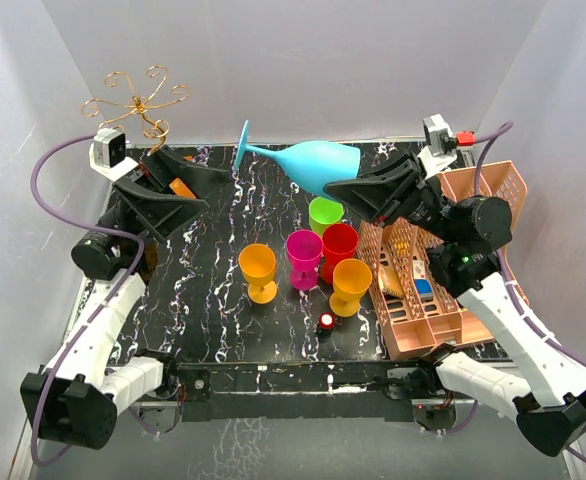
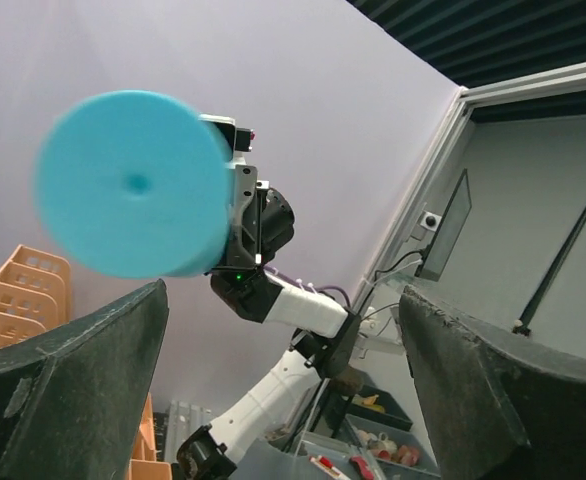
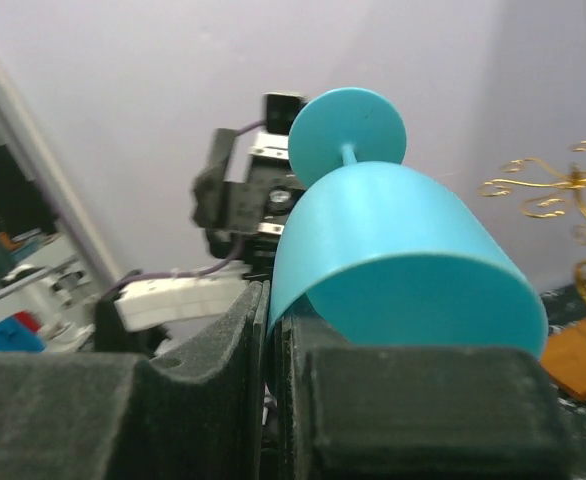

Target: Take the wine glass off the wine glass rack

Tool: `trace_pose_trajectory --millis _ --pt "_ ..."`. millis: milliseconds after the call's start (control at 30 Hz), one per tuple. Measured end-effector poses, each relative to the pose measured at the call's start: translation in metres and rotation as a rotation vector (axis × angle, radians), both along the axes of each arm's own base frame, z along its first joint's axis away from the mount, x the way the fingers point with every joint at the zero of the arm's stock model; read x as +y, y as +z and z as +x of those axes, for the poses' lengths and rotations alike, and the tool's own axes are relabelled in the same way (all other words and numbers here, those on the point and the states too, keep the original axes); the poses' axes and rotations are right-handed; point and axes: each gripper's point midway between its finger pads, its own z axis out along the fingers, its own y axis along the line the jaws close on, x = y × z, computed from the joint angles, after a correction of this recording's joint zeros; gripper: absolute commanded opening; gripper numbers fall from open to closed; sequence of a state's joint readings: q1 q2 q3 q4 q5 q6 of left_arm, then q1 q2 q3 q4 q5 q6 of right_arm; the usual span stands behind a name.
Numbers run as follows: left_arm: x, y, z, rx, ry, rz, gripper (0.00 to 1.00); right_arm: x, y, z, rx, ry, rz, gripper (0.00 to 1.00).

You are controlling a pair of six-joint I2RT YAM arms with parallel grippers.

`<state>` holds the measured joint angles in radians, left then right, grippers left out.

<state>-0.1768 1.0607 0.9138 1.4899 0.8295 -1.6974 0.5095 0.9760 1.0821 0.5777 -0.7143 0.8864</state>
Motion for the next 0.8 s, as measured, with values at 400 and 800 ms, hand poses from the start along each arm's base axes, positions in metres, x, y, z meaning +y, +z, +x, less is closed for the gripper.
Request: trace_pose_trajectory --millis 400,800 --pt "-0.005 -0.028 0.029 0.082 0.245 0.192 0.97 -0.005 -0.074 0.109 0.319 -0.436 -0.245 0.08" --pt "0.017 -0.017 0.050 0.103 0.582 0.373 0.97 0.052 -0.169 0.144 0.503 -0.295 -0.611 0.08"
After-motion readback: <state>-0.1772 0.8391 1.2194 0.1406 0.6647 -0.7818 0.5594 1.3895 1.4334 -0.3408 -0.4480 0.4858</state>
